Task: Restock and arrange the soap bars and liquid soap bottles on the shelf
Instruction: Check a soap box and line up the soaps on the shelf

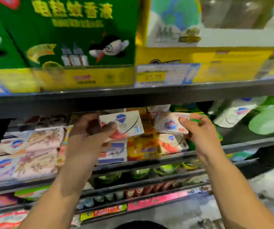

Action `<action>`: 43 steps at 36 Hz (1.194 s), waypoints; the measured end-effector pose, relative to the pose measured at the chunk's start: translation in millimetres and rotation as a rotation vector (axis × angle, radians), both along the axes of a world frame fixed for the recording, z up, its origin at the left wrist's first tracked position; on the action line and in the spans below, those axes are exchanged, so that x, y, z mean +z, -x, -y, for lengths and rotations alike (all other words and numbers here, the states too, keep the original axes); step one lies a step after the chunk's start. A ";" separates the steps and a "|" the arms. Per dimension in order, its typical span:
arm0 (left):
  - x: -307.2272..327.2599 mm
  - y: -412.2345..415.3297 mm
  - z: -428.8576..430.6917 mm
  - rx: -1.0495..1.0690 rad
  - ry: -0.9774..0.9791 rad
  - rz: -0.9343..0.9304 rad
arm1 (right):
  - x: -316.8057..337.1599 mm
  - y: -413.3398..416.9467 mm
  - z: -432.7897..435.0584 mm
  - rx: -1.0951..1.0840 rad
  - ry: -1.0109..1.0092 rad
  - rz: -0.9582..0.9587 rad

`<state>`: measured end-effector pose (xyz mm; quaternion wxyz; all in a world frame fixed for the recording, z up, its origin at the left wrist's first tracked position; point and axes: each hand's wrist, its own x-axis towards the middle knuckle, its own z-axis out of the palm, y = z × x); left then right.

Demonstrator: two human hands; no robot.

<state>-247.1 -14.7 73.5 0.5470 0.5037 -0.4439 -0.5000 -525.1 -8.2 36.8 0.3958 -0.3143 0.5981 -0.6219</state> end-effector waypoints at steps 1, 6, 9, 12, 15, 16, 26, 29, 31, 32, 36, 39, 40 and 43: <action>0.2 9.0 4.2 0.001 0.007 0.018 | 0.5 9.2 6.2 0.007 0.006 -0.039; -1.0 49.9 16.4 0.024 0.115 0.188 | -1.5 45.4 46.4 0.106 -0.043 -0.337; -6.7 62.8 20.6 0.000 0.138 0.279 | -7.4 52.8 71.2 0.208 -0.074 -0.304; -10.4 74.1 23.2 -0.023 0.125 0.296 | -10.1 50.6 84.9 0.245 -0.008 -0.578; -13.7 89.9 23.4 -0.030 0.073 0.261 | -1.9 53.0 85.2 0.271 -0.027 -0.802; -14.0 96.4 22.7 -0.034 0.068 0.266 | 1.1 56.9 85.6 0.336 -0.049 -0.839; -30.3 137.4 25.9 -0.268 -0.073 0.474 | 3.7 74.5 89.2 0.554 -0.031 -1.205; -35.0 137.1 31.4 -0.282 -0.079 0.672 | 1.5 77.3 96.9 0.555 -0.063 -1.273; -36.3 135.6 30.9 -0.259 -0.043 0.753 | -3.9 82.6 102.6 0.580 -0.186 -1.352; -36.6 135.7 30.0 -0.254 -0.019 0.780 | -5.6 85.8 103.4 0.592 -0.238 -1.371; -31.0 137.7 31.1 -0.277 0.040 0.961 | -13.7 102.2 101.0 0.569 -0.197 -1.151; -33.3 143.1 36.9 -0.297 -0.010 0.982 | -14.2 109.2 94.2 0.569 -0.162 -1.030; -34.2 144.2 38.2 -0.296 -0.017 0.958 | -14.3 111.1 92.4 0.567 -0.152 -1.003; -45.0 150.3 44.7 -0.327 -0.024 1.043 | -13.4 114.8 88.4 0.585 -0.160 -0.966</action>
